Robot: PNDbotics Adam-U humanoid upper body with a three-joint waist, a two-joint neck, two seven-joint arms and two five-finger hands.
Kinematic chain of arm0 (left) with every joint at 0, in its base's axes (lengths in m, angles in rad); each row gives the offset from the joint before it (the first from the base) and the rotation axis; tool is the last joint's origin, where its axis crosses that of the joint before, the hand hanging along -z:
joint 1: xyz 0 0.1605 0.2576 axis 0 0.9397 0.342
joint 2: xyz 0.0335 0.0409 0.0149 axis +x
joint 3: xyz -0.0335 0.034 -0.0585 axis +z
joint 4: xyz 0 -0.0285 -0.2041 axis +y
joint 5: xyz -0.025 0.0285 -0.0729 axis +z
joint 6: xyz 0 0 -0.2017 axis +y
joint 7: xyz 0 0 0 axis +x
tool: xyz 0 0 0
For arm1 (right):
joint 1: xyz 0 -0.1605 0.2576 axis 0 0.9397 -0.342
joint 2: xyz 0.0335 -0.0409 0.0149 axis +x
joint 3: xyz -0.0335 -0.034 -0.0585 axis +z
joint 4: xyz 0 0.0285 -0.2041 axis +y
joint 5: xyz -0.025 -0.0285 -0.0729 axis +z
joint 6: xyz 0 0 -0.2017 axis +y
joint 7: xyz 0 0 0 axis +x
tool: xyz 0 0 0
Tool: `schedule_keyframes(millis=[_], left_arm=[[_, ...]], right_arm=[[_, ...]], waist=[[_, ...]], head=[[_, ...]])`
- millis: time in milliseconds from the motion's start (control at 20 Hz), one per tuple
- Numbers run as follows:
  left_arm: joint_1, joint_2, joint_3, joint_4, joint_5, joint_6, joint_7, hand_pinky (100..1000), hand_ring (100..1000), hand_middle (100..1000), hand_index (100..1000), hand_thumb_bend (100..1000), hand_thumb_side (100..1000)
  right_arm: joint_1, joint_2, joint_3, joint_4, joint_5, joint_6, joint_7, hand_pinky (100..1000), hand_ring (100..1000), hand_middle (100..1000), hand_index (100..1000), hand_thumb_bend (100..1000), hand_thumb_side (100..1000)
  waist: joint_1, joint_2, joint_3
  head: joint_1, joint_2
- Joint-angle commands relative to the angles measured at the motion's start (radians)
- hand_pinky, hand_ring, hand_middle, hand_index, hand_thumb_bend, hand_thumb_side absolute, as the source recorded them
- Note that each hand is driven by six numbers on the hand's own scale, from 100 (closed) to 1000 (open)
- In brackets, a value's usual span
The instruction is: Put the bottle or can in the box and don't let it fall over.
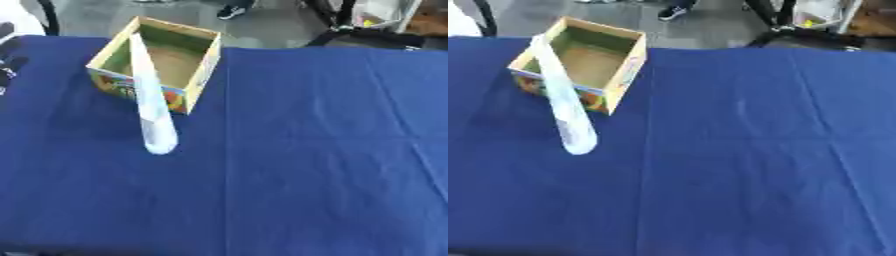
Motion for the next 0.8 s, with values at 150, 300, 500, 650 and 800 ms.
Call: schedule_keyframes(millis=[150,300,500,650,800], left_arm=[[-0.013,0.014,0.01,-0.026,0.003,0.005,-0.002,1000,979,916,835,100,615],[-0.013,0.013,0.01,-0.026,0.004,0.008,-0.003,1000,982,919,841,100,616],[-0.009,0.03,0.003,-0.023,0.002,0.008,-0.017,1000,991,935,873,100,617],[-0.005,0.059,-0.006,-0.014,0.003,-0.002,-0.026,1000,993,934,891,100,611],[-0.006,0.093,-0.022,-0.008,-0.002,-0.013,-0.047,1000,1000,939,896,100,606]], right_arm=[[-0.006,-0.006,-0.002,-0.018,0.014,0.008,0.002,946,1000,1000,1000,100,526],[-0.004,-0.005,-0.004,-0.018,0.016,0.007,0.0,946,1000,1000,1000,100,523],[-0.003,-0.006,-0.006,-0.018,0.015,0.006,-0.004,946,1000,1000,1000,100,523],[-0.002,-0.008,-0.007,-0.018,0.015,0.008,-0.007,946,1000,1000,1000,100,523],[-0.002,-0.01,-0.007,-0.018,0.015,0.01,-0.009,946,1000,1000,1000,100,524]], waist=[[0.002,-0.009,-0.002],[0.002,-0.01,-0.003],[0.004,-0.01,-0.005],[0.007,-0.012,-0.005],[0.009,-0.013,-0.007]], head=[[0.001,-0.008],[-0.01,-0.003],[-0.02,-0.003],[-0.023,-0.003],[-0.021,-0.006]])
